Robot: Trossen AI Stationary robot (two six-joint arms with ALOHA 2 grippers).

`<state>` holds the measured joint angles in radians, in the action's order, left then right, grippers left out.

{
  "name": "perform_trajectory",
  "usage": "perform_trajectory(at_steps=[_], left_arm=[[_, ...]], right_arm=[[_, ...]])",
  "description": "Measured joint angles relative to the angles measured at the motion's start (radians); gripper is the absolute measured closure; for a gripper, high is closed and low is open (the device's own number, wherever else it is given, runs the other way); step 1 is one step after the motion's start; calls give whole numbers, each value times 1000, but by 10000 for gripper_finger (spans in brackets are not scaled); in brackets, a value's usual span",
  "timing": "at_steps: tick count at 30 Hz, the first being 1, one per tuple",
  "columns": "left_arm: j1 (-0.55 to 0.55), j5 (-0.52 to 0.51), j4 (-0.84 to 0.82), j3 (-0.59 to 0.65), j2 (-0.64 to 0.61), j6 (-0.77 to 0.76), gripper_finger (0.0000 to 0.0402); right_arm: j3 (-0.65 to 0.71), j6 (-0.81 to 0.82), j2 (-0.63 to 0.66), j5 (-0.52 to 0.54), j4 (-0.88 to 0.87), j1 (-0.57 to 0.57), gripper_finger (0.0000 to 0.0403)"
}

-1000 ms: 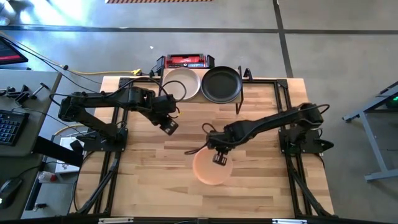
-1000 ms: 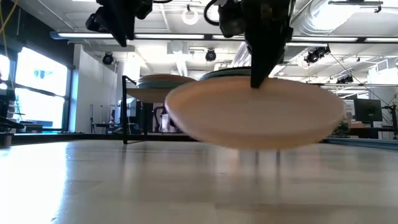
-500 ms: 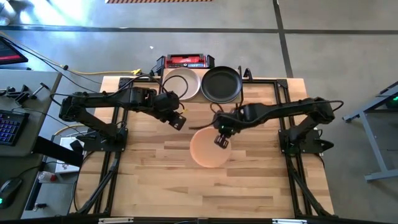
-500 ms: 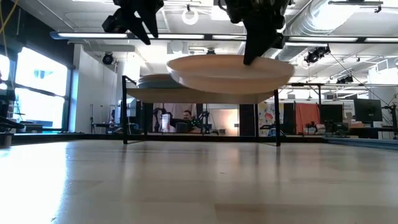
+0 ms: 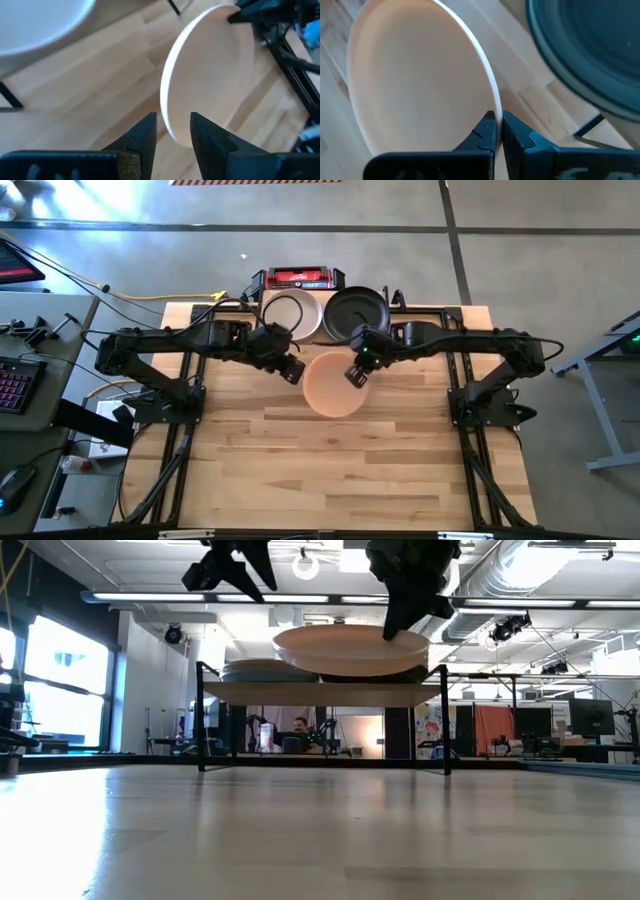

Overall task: Place and stack plates onto a shelf
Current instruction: Stack the light orange plate on the top of the white plate on the shelf

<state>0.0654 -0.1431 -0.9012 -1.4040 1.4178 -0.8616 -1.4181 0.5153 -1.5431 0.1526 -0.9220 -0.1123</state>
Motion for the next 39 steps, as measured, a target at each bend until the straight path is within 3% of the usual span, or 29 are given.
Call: perform_trajectory(at_steps=[8, 29, 39], left_arm=[[3, -86, 11, 0, 0, 0, 296], [27, -61, 17, 0, 93, 45, 297], [27, -47, 26, 0, 92, 70, 361]], right_arm=[[0, -19, 9, -5, 46, -33, 403], [0, -23, 20, -15, 126, -40, 403], [0, -19, 20, -18, 118, -40, 403]])
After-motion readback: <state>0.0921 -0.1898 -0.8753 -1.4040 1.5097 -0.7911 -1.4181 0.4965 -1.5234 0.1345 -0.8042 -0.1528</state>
